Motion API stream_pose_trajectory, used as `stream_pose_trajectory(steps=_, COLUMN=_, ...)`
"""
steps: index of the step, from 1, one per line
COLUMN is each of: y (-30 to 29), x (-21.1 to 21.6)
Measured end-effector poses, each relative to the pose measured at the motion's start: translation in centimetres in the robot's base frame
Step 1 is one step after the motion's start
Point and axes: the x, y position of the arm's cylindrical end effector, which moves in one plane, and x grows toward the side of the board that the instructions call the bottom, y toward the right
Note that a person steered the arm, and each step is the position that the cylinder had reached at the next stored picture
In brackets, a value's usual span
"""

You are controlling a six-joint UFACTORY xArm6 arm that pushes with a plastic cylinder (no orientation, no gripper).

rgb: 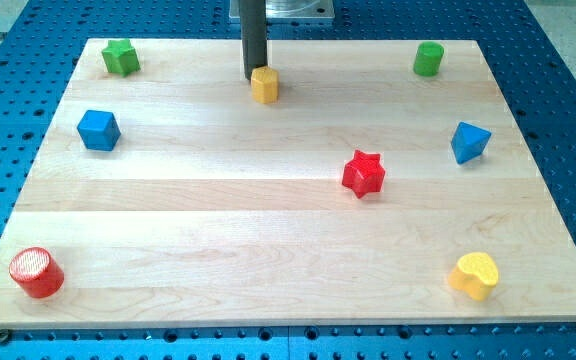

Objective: Push the yellow hexagon into the yellow heart

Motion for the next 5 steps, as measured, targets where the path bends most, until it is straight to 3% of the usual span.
stream_pose_trajectory(steps=2, y=0.6, x=7.1)
stream_pose_trajectory(steps=3, y=2.0, x=8.3)
stream_pose_trajectory(steps=5, y=5.9, x=4.9)
